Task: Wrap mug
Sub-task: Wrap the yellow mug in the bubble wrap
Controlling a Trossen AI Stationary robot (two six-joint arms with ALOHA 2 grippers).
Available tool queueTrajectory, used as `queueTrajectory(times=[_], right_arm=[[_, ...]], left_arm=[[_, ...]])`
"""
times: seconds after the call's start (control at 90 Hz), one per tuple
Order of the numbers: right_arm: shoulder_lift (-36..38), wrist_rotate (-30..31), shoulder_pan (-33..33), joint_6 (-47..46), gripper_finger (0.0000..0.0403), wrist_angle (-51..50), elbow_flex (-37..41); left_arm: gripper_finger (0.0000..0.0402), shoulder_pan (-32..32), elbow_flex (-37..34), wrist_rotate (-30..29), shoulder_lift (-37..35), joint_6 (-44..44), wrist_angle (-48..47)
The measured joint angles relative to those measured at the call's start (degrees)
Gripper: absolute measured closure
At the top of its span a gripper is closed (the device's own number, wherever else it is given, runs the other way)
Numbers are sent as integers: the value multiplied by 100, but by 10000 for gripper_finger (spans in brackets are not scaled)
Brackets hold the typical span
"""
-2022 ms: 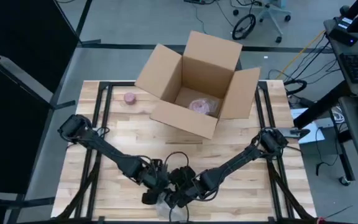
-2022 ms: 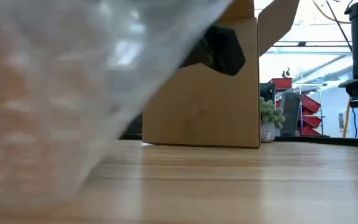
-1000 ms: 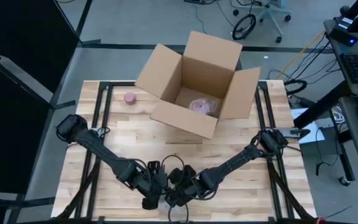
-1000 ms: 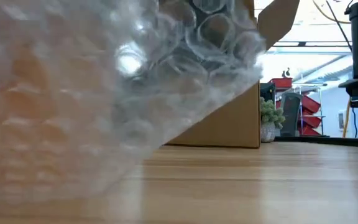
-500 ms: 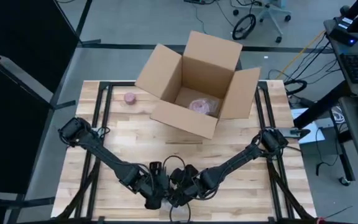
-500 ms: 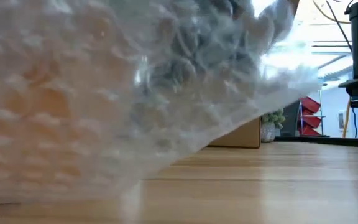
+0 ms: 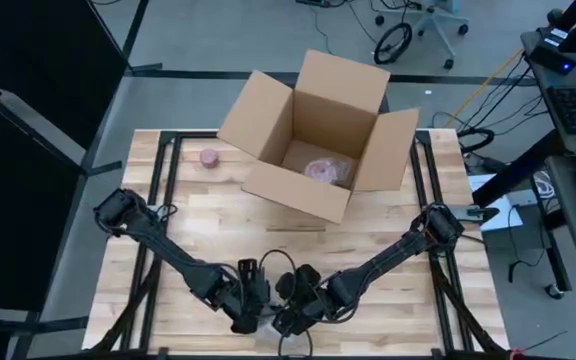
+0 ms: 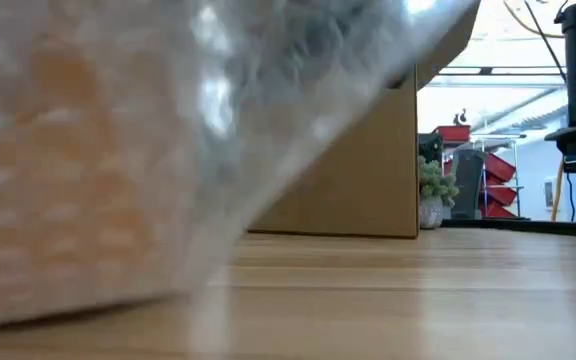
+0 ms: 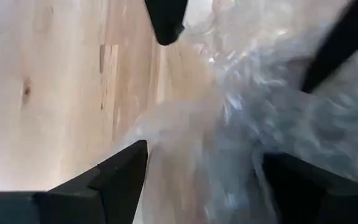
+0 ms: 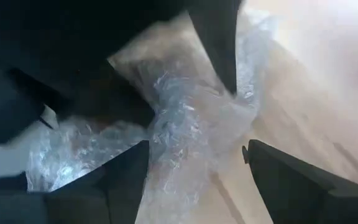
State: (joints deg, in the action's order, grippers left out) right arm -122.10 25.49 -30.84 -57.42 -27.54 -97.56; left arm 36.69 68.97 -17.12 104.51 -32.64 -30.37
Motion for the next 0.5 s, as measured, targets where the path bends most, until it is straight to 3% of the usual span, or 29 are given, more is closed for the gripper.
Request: queueTrajectory(times=[0.5], right_arm=[[-116, 288, -8, 277, 148, 408, 7]], left_arm=[[139, -29, -85, 214, 11, 157, 194]])
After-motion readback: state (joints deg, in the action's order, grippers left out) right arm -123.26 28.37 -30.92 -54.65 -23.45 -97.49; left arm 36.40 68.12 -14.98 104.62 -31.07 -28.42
